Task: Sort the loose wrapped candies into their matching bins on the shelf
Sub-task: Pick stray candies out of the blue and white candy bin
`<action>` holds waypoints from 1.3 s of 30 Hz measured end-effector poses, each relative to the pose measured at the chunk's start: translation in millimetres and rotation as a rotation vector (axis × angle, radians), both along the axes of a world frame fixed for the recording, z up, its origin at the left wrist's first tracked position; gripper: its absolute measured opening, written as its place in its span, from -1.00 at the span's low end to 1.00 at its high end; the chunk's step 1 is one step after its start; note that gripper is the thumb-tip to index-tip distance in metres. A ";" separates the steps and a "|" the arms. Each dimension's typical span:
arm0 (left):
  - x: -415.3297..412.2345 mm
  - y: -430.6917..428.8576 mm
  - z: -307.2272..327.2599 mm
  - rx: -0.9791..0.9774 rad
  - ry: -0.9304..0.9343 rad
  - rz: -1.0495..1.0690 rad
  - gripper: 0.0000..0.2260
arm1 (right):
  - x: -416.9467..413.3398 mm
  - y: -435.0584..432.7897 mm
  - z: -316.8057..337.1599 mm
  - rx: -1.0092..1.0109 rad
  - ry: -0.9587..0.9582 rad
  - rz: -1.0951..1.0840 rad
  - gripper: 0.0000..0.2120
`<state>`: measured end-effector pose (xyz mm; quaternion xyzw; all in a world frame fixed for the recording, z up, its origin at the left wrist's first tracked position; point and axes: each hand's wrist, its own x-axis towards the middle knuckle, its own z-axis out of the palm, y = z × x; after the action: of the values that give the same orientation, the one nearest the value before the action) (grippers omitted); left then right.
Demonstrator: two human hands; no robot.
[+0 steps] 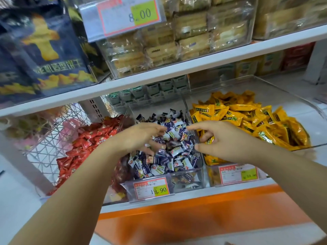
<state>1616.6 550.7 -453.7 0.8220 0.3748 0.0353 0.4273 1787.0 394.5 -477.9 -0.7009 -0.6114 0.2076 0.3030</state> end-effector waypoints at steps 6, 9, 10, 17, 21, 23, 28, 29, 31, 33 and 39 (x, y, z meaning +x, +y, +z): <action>44.0 0.3 -16.0 0.475 0.204 -0.367 -0.74 | 2.4 5.5 -0.3 0.022 0.098 -0.039 -0.56; 57.5 11.3 -41.2 0.577 0.440 -0.542 -0.63 | 2.6 5.7 -0.2 0.018 0.117 -0.036 -0.56; 58.6 13.3 -45.4 0.593 0.498 -0.561 -0.60 | 2.9 5.9 -0.5 0.016 0.118 -0.034 -0.56; 34.8 8.5 -44.7 0.526 0.742 -0.718 -0.56 | 3.8 6.1 -0.8 -0.016 0.116 -0.034 -0.57; 15.7 7.9 -31.6 0.322 0.717 -0.733 -0.63 | 2.9 6.1 -0.3 -0.031 0.106 -0.026 -0.58; 11.3 4.2 -23.6 0.282 0.754 -0.741 -0.62 | 2.7 5.9 0.1 -0.043 0.105 -0.030 -0.58; 1.2 -0.4 -2.2 0.190 0.765 -0.708 -0.60 | 2.3 6.0 2.0 -0.041 0.122 -0.034 -0.59; -1.0 -1.4 3.4 0.181 0.752 -0.683 -0.61 | 2.2 6.4 2.4 -0.038 0.123 -0.036 -0.59; -0.4 0.8 12.8 0.192 0.651 -0.600 -0.64 | 2.5 7.7 3.1 -0.028 0.117 -0.044 -0.58; 8.4 9.1 13.6 0.257 0.473 -0.481 -0.66 | 2.5 9.3 3.9 -0.019 0.115 -0.052 -0.59; 55.6 39.7 -45.2 0.484 0.423 -0.320 -0.59 | 0.4 10.1 4.1 0.003 0.126 -0.055 -0.61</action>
<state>1672.3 590.5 -499.0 0.9368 0.3021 -0.1152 0.1334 1787.4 404.6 -473.8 -0.7026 -0.5718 0.2420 0.3475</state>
